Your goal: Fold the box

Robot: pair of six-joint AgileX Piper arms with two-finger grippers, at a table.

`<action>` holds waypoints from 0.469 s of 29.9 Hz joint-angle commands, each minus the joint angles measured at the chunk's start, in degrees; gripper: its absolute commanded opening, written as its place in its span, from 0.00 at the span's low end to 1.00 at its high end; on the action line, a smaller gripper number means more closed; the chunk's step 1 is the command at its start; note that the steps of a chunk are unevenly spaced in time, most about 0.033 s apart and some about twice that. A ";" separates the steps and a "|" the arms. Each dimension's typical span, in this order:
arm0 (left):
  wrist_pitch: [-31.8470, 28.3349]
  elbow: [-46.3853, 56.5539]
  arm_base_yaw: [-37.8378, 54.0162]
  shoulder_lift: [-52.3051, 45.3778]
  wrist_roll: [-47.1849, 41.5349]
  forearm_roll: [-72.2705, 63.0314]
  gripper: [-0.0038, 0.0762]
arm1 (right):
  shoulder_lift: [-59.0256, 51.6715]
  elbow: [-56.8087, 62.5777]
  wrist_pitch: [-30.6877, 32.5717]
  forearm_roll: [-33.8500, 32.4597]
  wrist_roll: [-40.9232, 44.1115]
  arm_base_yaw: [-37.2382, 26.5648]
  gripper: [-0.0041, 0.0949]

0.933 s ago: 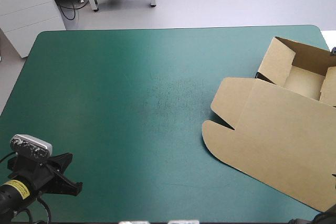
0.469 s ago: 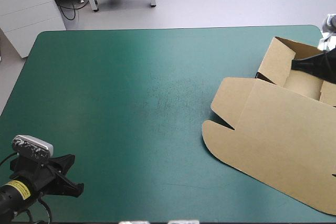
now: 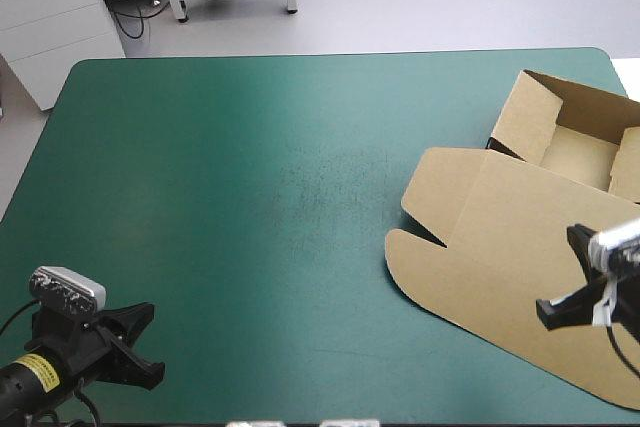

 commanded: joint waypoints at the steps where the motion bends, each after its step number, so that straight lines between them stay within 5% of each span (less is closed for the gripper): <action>1: -4.72 0.67 -0.26 -2.20 0.38 -1.77 0.01 | -5.93 6.03 -5.82 -2.05 -0.68 0.29 0.02; 14: -11.84 7.96 -0.26 -16.08 5.04 -1.73 0.01 | -22.36 18.41 -7.06 -2.03 1.02 0.29 0.02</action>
